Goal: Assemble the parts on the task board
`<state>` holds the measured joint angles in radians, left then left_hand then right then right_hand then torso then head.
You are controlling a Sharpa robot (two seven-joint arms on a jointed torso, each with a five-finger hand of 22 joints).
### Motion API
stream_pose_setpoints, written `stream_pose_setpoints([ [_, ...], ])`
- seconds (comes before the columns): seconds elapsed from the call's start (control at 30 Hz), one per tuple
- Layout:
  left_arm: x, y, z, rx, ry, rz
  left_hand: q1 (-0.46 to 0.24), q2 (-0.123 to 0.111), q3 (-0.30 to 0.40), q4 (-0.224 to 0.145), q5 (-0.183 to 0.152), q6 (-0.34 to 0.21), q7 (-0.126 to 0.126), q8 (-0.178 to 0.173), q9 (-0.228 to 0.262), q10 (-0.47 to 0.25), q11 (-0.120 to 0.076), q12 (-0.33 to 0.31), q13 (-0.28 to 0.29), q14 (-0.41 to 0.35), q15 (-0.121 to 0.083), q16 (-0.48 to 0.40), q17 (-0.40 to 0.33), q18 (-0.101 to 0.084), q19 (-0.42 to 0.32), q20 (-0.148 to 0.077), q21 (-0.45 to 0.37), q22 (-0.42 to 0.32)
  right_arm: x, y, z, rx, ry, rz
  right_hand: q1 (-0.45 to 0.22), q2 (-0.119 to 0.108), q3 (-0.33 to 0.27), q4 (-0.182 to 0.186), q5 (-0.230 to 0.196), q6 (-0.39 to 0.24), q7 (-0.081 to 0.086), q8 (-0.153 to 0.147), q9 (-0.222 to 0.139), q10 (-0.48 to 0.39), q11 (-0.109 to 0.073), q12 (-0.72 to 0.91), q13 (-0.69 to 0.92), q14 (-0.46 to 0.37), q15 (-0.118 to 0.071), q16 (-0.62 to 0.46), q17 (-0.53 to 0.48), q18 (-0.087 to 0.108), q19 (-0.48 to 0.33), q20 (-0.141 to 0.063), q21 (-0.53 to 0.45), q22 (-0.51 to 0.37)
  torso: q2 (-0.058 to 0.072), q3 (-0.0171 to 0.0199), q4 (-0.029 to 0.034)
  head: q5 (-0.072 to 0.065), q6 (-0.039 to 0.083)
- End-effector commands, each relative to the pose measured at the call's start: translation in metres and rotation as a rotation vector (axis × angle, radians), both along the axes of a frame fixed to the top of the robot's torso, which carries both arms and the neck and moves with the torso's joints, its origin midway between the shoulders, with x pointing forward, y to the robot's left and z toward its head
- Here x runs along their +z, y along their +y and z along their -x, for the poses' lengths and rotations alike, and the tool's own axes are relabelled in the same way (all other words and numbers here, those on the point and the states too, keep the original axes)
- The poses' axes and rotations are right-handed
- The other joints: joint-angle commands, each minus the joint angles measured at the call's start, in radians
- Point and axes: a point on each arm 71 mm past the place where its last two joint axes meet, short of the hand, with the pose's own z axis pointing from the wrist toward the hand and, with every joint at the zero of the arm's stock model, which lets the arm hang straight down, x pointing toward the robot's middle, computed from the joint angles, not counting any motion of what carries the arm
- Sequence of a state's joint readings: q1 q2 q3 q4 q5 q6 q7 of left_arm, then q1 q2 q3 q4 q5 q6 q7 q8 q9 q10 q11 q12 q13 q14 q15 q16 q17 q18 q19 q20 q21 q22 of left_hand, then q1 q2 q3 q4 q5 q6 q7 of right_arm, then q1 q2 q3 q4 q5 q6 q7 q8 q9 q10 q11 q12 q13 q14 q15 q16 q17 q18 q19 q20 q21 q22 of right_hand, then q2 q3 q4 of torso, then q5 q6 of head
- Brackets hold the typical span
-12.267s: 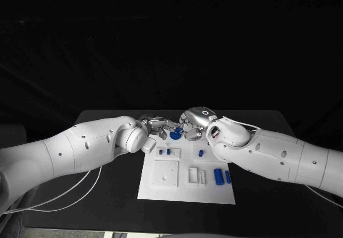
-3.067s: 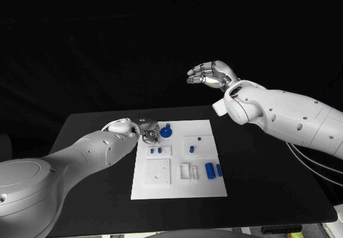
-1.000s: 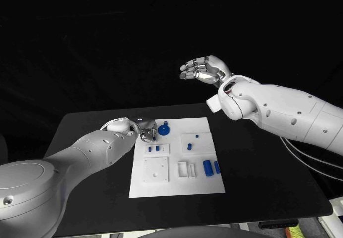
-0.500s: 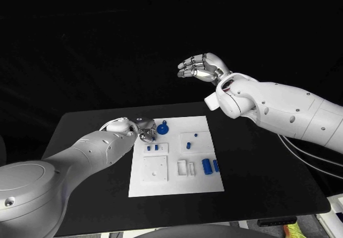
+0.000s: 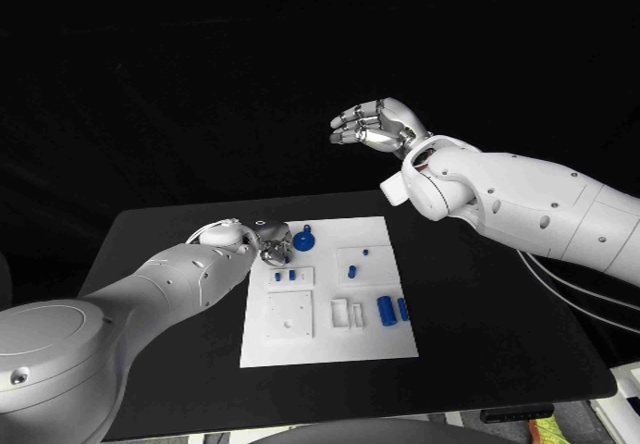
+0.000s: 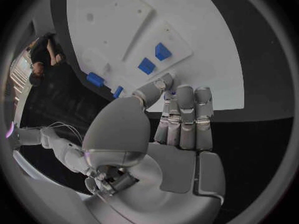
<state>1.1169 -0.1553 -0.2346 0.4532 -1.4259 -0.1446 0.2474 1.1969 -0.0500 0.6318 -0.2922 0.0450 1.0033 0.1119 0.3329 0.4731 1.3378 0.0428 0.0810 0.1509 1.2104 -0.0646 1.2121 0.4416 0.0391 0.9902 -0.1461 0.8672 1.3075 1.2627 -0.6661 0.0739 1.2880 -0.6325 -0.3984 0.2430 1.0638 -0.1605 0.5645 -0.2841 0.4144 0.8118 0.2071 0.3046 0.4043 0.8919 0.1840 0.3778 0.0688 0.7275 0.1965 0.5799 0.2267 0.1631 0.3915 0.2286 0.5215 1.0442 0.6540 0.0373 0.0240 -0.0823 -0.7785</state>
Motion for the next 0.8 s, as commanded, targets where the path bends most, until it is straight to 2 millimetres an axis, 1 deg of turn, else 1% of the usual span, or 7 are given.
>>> stream_pose_setpoints([
  [0.03,-0.0002,-0.0006,-0.0002,0.005,0.009,-0.001,0.000,0.008,-0.002,0.005,0.005,0.004,0.000,0.003,0.001,0.006,0.002,-0.005,0.000,0.000,-0.003,0.006,0.002,0.046,0.000,-0.020,0.004,0.024,0.0011,0.0012,0.0006,0.008,-0.007,-0.002,0.005,0.009,-0.006,0.000,0.006,-0.006,-0.002,0.006,-0.001,0.006,-0.002,-0.004,-0.001,0.007,0.001,-0.003,-0.001,-0.007,-0.005,-0.002,-0.006,0.001,0.001,-0.0001,-0.0013,-0.001,0.000],
  [0.23,-0.0005,0.0013,-0.0009,0.013,0.007,-0.004,-0.001,0.008,-0.002,0.005,0.005,0.004,0.000,0.003,0.001,0.007,0.002,-0.005,0.000,0.000,-0.003,0.007,0.002,0.046,0.000,-0.020,0.004,0.024,0.0018,0.0019,0.0008,0.009,-0.008,-0.003,0.005,0.009,-0.006,0.000,0.006,-0.006,-0.002,0.006,-0.001,0.006,-0.002,-0.005,-0.001,0.007,0.001,-0.004,-0.001,-0.007,-0.005,-0.002,-0.006,0.001,0.002,0.0003,-0.0007,-0.004,0.000],
  [0.4,-0.0005,0.0017,-0.0016,0.018,0.006,-0.007,0.000,0.008,-0.002,0.005,0.005,0.004,0.000,0.003,0.001,0.007,0.002,-0.005,0.000,-0.001,-0.003,0.007,0.002,0.046,-0.001,-0.019,0.005,0.024,0.0024,0.0021,0.0007,0.009,-0.009,-0.003,0.005,0.009,-0.006,0.000,0.006,-0.006,-0.002,0.006,-0.001,0.007,-0.002,-0.005,-0.001,0.007,0.001,-0.004,-0.001,-0.007,-0.005,-0.002,-0.007,0.002,0.001,0.0005,-0.0017,-0.003,-0.002],
  [0.5,-0.0002,0.0014,-0.0020,0.020,0.003,-0.007,0.000,0.008,-0.002,0.005,0.005,0.004,0.000,0.003,0.001,0.007,0.002,-0.005,0.000,-0.001,-0.003,0.008,0.002,0.046,-0.001,-0.019,0.005,0.024,0.0027,0.0032,0.0006,0.011,-0.010,-0.004,0.005,0.009,-0.006,0.000,0.005,-0.006,-0.002,0.006,-0.001,0.007,-0.002,-0.006,-0.001,0.007,0.001,-0.005,-0.001,-0.007,-0.005,-0.002,-0.007,0.002,0.002,0.0005,-0.0007,-0.005,-0.003],
  [0.63,0.0008,0.0014,-0.0025,0.021,-0.010,-0.003,-0.001,0.007,-0.003,0.005,0.005,0.004,0.000,0.003,0.001,0.007,0.002,-0.005,0.000,-0.001,-0.003,0.008,0.002,0.046,-0.001,-0.019,0.006,0.024,0.0030,0.0037,0.0007,0.011,-0.010,-0.004,0.005,0.009,-0.006,0.000,0.005,-0.006,-0.002,0.006,-0.001,0.007,-0.002,-0.006,-0.001,0.008,0.001,-0.005,-0.001,-0.007,-0.005,-0.002,-0.007,0.002,0.001,0.0009,-0.0021,-0.007,-0.002],
  [0.7,0.0013,0.0015,-0.0027,0.021,-0.017,0.001,-0.001,0.007,-0.003,0.005,0.005,0.004,0.000,0.003,0.001,0.007,0.002,-0.005,0.000,-0.002,-0.003,0.008,0.003,0.046,-0.001,-0.019,0.006,0.024,0.0031,0.0034,0.0006,0.010,-0.011,-0.004,0.005,0.009,-0.006,0.000,0.005,-0.006,-0.002,0.006,-0.001,0.007,-0.002,-0.006,-0.001,0.008,0.001,-0.005,-0.001,-0.008,-0.005,-0.002,-0.007,0.002,0.001,0.0010,-0.0019,-0.007,-0.002],
  [0.8,0.0026,0.0011,-0.0032,0.021,-0.033,0.010,-0.001,0.007,-0.003,0.005,0.005,0.004,0.000,0.003,0.001,0.007,0.002,-0.005,0.000,-0.002,-0.003,0.009,0.003,0.047,-0.002,-0.019,0.007,0.024,0.0033,0.0033,0.0006,0.010,-0.011,-0.004,0.005,0.009,-0.006,0.000,0.005,-0.006,-0.002,0.006,-0.001,0.007,-0.002,-0.006,-0.001,0.008,0.001,-0.005,-0.001,-0.008,-0.005,-0.002,-0.008,0.002,0.001,0.0007,0.0001,-0.008,-0.004],
])
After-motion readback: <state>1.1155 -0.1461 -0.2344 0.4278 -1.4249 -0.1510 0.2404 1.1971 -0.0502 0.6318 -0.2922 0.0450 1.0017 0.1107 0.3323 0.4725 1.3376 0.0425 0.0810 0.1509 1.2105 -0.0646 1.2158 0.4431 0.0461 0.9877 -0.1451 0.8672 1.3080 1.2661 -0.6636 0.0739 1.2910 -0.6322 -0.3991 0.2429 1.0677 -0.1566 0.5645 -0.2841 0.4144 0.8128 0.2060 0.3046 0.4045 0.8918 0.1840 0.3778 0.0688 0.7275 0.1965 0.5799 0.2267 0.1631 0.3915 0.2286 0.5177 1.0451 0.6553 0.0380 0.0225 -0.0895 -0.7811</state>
